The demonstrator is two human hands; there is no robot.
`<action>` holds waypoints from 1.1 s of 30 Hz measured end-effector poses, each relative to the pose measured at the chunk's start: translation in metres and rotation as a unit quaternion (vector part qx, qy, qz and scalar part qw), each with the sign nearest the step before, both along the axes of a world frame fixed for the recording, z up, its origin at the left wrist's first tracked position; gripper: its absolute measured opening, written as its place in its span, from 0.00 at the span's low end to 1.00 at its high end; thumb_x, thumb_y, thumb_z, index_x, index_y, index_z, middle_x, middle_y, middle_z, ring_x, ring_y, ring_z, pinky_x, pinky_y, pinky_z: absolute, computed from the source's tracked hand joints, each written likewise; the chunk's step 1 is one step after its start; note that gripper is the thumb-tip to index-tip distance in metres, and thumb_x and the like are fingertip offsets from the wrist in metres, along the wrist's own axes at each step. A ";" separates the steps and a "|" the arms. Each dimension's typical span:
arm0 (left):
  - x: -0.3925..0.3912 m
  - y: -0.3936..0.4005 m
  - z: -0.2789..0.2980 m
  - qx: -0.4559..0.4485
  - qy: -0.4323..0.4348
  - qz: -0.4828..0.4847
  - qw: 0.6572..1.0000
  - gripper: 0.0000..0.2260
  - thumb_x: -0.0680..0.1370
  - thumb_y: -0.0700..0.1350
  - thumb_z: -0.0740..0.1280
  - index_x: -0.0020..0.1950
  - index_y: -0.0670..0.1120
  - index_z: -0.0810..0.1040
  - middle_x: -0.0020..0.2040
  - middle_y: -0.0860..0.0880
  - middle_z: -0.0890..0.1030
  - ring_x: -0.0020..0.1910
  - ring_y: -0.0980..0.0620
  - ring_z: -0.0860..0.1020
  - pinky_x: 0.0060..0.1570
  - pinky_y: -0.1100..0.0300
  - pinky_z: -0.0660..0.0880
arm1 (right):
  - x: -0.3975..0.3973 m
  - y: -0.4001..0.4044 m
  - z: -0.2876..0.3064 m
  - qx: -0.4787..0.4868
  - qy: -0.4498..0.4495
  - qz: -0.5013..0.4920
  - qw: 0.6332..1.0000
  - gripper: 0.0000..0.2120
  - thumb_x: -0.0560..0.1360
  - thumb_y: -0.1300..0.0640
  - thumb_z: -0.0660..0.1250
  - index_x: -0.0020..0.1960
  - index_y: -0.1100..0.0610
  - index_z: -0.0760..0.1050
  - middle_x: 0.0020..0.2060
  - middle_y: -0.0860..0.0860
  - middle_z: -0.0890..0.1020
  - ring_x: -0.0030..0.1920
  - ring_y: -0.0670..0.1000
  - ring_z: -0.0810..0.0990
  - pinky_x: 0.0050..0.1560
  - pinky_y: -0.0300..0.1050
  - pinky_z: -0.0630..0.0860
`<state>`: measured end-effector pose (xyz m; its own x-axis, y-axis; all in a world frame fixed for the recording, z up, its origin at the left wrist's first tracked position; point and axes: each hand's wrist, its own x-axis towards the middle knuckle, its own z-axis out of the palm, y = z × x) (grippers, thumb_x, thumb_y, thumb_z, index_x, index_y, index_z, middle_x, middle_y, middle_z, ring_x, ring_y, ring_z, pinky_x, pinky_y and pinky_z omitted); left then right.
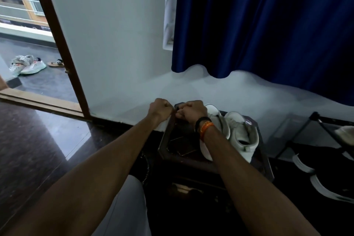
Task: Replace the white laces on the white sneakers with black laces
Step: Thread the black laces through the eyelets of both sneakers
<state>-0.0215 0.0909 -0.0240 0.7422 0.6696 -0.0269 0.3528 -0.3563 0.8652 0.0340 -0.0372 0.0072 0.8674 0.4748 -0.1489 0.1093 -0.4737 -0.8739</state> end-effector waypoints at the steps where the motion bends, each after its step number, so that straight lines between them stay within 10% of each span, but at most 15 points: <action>1: 0.004 -0.001 -0.001 0.019 0.007 0.004 1.000 0.06 0.74 0.39 0.68 0.42 0.43 0.86 0.40 0.47 0.85 0.42 0.46 0.84 0.46 0.52 0.84 | 0.005 -0.008 0.004 0.000 0.001 -0.010 1.000 0.05 0.69 0.59 0.72 0.35 0.53 0.82 0.42 0.54 0.87 0.49 0.57 0.86 0.55 0.55 0.82; 14: 0.075 -0.022 -0.020 0.347 0.066 -0.113 0.929 0.20 0.76 0.59 0.69 0.64 0.50 0.80 0.68 0.45 0.70 0.70 0.42 0.64 0.65 0.49 0.61 | 0.037 -0.038 0.011 0.137 -0.077 -0.162 0.974 0.10 0.70 0.67 0.68 0.45 0.56 0.84 0.33 0.50 0.86 0.39 0.51 0.87 0.52 0.51 0.84; 27: 0.111 -0.036 -0.021 0.299 0.235 -0.128 0.916 0.23 0.79 0.58 0.64 0.64 0.42 0.78 0.71 0.39 0.66 0.74 0.38 0.61 0.76 0.41 0.51 | 0.044 -0.050 0.009 0.200 -0.052 -0.161 0.965 0.09 0.71 0.68 0.67 0.43 0.56 0.83 0.31 0.50 0.85 0.39 0.53 0.87 0.54 0.54 0.83; 33: 0.109 -0.041 -0.018 0.279 0.160 -0.110 0.941 0.17 0.78 0.51 0.67 0.56 0.37 0.80 0.67 0.39 0.74 0.72 0.40 0.66 0.78 0.40 0.48 | 0.040 -0.053 0.013 0.220 -0.037 -0.168 0.960 0.09 0.73 0.68 0.67 0.45 0.58 0.84 0.32 0.50 0.86 0.37 0.51 0.87 0.52 0.52 0.84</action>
